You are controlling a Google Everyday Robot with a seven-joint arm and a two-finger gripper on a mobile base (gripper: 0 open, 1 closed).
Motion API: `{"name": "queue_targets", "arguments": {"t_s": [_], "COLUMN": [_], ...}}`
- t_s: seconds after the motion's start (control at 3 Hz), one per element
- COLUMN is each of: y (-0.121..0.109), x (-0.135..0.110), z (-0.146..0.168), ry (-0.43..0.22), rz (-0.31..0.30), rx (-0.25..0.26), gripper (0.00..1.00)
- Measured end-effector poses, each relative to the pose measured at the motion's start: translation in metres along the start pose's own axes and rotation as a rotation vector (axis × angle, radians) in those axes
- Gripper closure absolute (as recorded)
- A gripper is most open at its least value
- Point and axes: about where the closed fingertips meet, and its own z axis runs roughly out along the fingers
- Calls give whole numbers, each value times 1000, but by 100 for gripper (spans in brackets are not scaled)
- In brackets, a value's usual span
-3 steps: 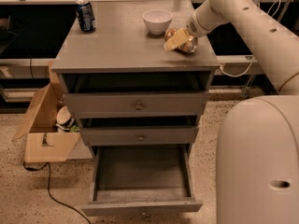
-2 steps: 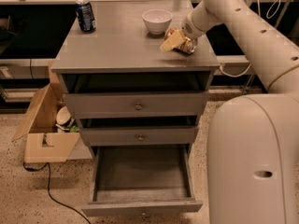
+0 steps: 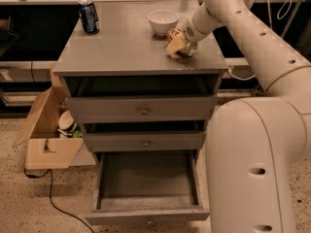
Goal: Place orange can into bottom drawer
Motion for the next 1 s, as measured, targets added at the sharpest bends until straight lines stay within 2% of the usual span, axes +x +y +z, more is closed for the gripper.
{"name": "queue_targets", "arguments": {"t_s": [0.33, 0.67, 1.0], "y": [18, 39, 74], "x": [-12, -22, -5], "z": [-13, -49, -99], "ry": [-39, -103, -129], "rz": [-73, -169, -313], "rx": [-34, -56, -111], "gripper": [75, 98, 100]}}
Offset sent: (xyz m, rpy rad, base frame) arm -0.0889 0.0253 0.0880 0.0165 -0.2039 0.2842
